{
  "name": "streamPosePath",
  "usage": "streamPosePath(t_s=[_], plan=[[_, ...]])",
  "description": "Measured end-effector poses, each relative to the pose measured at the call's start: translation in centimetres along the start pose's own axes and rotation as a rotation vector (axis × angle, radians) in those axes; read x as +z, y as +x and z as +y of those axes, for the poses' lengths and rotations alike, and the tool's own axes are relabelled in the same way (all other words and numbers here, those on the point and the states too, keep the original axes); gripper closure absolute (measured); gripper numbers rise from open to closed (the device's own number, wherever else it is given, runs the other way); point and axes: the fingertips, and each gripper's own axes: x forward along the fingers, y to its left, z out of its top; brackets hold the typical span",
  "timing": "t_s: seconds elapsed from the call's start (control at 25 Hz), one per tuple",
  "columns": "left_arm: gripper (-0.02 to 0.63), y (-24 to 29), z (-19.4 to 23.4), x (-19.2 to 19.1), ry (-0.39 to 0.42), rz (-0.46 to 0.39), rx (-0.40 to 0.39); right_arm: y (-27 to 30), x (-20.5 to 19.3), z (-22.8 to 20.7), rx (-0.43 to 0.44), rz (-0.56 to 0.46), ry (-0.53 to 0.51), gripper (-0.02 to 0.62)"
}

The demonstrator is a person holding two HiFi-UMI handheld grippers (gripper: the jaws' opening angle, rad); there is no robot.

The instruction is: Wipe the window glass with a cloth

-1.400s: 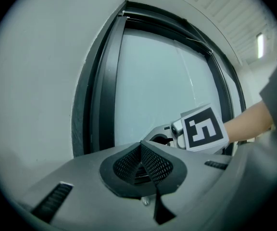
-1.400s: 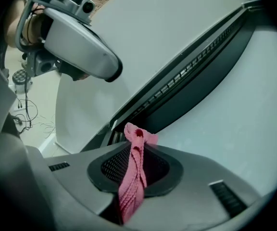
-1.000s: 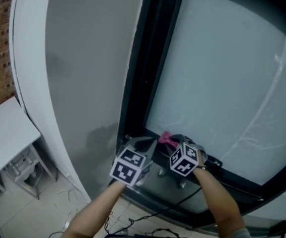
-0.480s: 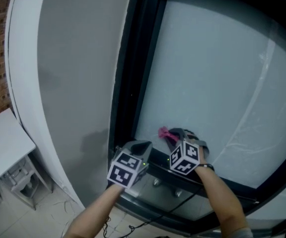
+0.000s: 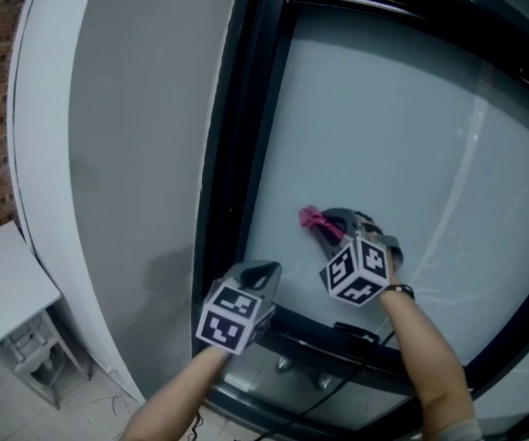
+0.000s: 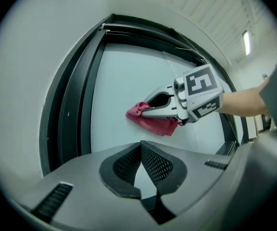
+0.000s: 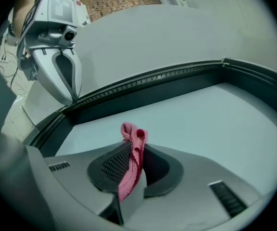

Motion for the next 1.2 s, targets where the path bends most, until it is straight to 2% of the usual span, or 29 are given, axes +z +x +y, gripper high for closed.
streamPosePath(t_s=[0.64, 0.88, 1.0, 1.2], plan=[[0.600, 0.1, 1.9, 10.6, 0.087, -0.144, 0.034, -2.5, 5.9, -21.0, -0.273, -0.042, -0.062, 0.537], [0.600, 0.1, 2.4, 11.8, 0.108, -0.162, 0.042, -2.9, 7.7, -27.5, -0.339, -0.041, -0.049, 0.537], [0.600, 0.1, 2.6, 11.8, 0.108, -0.163, 0.041, -3.4, 8.2, -30.7, -0.400, -0.035, -0.036, 0.537], [0.600, -0.5, 3.3, 12.1, 0.115, -0.170, 0.060, -4.2, 8.8, -33.0, -0.447, -0.041, 0.010, 0.535]])
